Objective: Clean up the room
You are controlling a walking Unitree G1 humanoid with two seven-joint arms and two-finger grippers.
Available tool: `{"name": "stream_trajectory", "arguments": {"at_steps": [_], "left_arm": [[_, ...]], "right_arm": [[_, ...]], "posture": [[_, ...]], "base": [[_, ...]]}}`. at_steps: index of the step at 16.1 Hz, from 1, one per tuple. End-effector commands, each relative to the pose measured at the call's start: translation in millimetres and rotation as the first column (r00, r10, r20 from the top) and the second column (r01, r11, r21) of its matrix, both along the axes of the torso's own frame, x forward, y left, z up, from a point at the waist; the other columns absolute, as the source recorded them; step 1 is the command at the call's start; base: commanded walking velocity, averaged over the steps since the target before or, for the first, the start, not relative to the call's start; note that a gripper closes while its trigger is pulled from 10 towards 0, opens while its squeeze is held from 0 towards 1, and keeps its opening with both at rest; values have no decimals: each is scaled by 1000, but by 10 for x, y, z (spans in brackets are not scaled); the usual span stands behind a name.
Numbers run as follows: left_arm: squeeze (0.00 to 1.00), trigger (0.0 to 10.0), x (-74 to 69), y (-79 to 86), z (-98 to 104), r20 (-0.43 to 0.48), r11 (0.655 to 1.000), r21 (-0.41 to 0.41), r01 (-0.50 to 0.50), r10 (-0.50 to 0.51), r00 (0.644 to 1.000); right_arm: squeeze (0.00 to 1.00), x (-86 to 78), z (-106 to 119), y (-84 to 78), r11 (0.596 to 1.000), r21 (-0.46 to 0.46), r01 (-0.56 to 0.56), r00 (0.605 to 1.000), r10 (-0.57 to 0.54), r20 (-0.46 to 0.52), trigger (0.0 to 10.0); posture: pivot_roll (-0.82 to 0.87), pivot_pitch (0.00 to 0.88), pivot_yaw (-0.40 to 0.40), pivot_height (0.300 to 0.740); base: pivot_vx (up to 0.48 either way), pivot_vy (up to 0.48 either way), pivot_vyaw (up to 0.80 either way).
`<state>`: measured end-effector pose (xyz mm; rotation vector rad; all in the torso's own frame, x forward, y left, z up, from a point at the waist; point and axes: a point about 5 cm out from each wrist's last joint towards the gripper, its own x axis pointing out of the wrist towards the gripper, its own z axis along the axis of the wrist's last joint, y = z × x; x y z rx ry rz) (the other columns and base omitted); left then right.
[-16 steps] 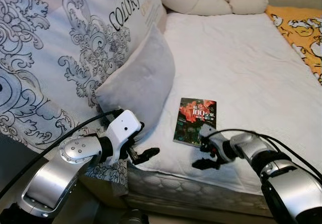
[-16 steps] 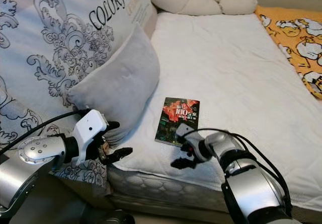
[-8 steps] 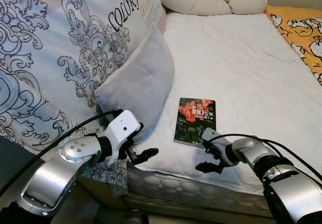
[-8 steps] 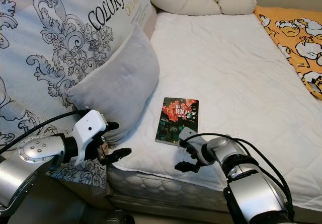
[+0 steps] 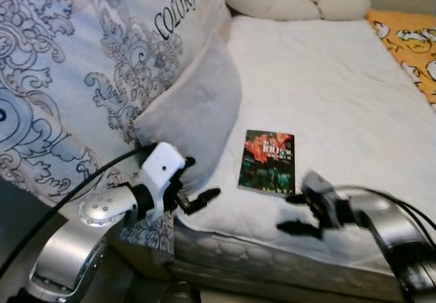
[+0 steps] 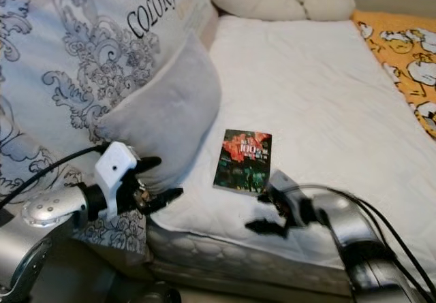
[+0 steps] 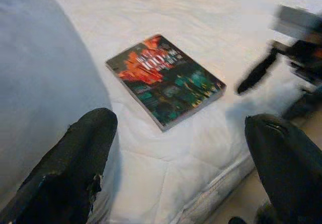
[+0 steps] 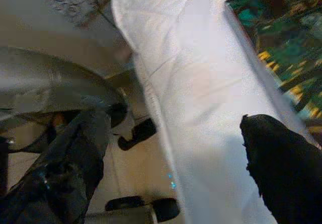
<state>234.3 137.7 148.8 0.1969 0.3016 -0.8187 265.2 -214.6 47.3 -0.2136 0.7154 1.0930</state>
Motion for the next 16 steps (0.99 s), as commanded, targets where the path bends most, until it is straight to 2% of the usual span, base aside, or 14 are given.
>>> {"name": "stream_trajectory", "arguments": {"at_steps": [1, 2, 3, 4, 5, 7, 10, 11, 13, 14, 15, 16], "left_arm": [[0, 10000, -10, 5, 14, 18, 999, -9, -33, 34, 999], [0, 10000, -13, 12, 1, 27, 998, -16, -66, 67, 997], [0, 10000, 5, 37, -3, 50, 991, -19, -130, 130, 990], [0, 10000, 71, 102, 28, 121, 962, -24, -272, 273, 954], [0, 10000, 95, 127, 48, 142, 945, -40, -325, 328, 934], [0, 10000, 124, 143, 50, 155, 927, -45, -373, 376, 914], [0, 10000, 172, 127, 34, 154, 921, -43, -387, 389, 908], [0, 10000, 205, 112, 19, 148, 913, -46, -406, 408, 901], [0, 10000, 228, 119, 2, 151, 905, -39, -423, 424, 893], [0, 10000, 260, 153, 6, 145, 887, -60, -458, 462, 875], [0, 10000, 288, 183, 4, 143, 873, -71, -483, 488, 861], [0, 10000, 302, 195, -15, 146, 868, -64, -492, 496, 856]], "right_arm": [[1000, 20, 136, 14, 1000, 28, 7, 999, -8, 49, 10000], [1000, -30, 162, 1, 999, 39, 36, 997, -38, 68, 10000], [1000, -4, 205, 14, 989, 80, 121, 984, -130, 119, 10000], [1000, 146, 283, 75, 916, 171, 363, 890, -395, 227, 10000], [1000, 195, 315, 123, 852, 220, 475, 822, -519, 236, 10000], [1000, 180, 367, 257, 767, 299, 567, 740, -634, 223, 10000], [1000, 100, 417, 378, 692, 352, 630, 662, -716, 223, 10000], [1000, 110, 434, 380, 619, 374, 691, 577, -783, 231, 10000], [1000, 147, 469, 380, 576, 399, 714, 519, -817, 251, 10000], [1000, 166, 526, 389, 545, 396, 739, 467, -838, 282, 10000], [0, 198, 608, 412, 534, 415, 737, 445, -845, 297, 10000], [0, 206, 654, 427, 526, 424, 737, 434, -850, 300, 10000]], "posture": [[43, 0, 23, 740], [41, 0, 24, 740], [30, 0, 24, 740], [33, 0, 6, 740], [37, 0, 2, 740], [31, 0, 3, 740], [15, 0, 17, 740], [33, 0, 9, 740], [26, 0, 9, 740], [1, 0, 17, 740], [-2, 0, 20, 740], [1, 0, 17, 740]], "base": [[0, 0, 0], [0, 0, 0], [0, 0, 0], [0, 0, 0], [0, 0, 0], [0, -127, 0], [0, -341, 0], [0, -352, 0], [0, -352, 0], [0, -349, 0], [0, -352, 0], [0, -352, 0]]}}
